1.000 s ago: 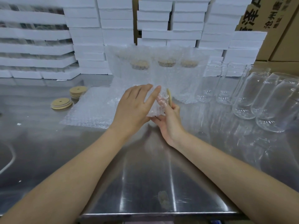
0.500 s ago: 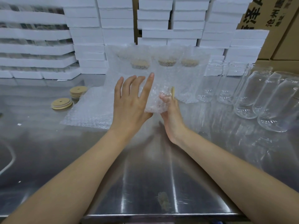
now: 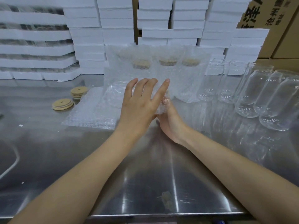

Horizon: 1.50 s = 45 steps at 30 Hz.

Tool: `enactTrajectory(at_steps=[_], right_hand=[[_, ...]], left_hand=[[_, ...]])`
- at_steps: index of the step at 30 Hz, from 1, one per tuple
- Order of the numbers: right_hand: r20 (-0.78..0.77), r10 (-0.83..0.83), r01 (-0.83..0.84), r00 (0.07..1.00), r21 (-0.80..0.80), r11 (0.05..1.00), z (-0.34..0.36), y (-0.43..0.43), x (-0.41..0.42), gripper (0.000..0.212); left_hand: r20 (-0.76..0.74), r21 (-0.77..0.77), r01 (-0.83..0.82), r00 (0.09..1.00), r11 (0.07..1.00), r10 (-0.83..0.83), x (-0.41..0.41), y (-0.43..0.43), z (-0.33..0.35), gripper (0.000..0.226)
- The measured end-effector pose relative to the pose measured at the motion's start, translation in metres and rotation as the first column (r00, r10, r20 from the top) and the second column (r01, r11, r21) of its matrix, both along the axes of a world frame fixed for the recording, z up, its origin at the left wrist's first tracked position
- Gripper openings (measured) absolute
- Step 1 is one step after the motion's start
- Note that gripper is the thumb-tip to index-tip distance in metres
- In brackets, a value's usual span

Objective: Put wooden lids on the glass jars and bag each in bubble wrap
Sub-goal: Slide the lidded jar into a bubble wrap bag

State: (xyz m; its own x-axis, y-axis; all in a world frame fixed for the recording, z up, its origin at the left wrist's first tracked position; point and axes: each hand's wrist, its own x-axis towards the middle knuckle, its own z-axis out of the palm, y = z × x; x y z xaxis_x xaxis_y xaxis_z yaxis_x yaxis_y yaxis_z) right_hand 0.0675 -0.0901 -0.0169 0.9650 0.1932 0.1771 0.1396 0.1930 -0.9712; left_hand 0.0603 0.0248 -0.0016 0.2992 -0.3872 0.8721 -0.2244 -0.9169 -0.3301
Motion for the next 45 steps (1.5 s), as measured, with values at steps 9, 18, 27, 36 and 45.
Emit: enactTrajectory(at_steps=[9, 18, 27, 36, 45], right_hand=[[0.398, -0.139, 0.19, 0.907, -0.091, 0.978, 0.006, -0.003, 0.001, 0.05], [0.501, -0.121, 0.241, 0.857, -0.184, 0.953, -0.002, -0.009, 0.003, 0.066], [0.491, -0.094, 0.274, 0.866, -0.31, 0.91, -0.017, -0.01, 0.007, 0.08], [0.478, -0.168, 0.319, 0.862, -0.254, 0.913, -0.01, -0.01, 0.009, 0.096], [0.216, -0.216, 0.214, 0.952, 0.032, 0.976, 0.009, -0.019, 0.016, 0.115]], left_hand=[[-0.016, -0.392, 0.208, 0.972, 0.896, -0.233, -0.001, 0.014, 0.018, 0.091], [0.208, -0.978, 0.127, 0.448, -0.168, -0.869, -0.008, 0.01, 0.033, 0.088], [0.212, -0.977, 0.118, 0.385, -0.18, -0.898, -0.006, 0.012, 0.033, 0.025], [0.22, -0.975, 0.076, 0.231, -0.208, -0.948, 0.005, 0.031, 0.047, 0.057], [-0.141, -0.982, 0.082, 0.275, 0.17, -0.951, 0.006, 0.019, 0.018, 0.056]])
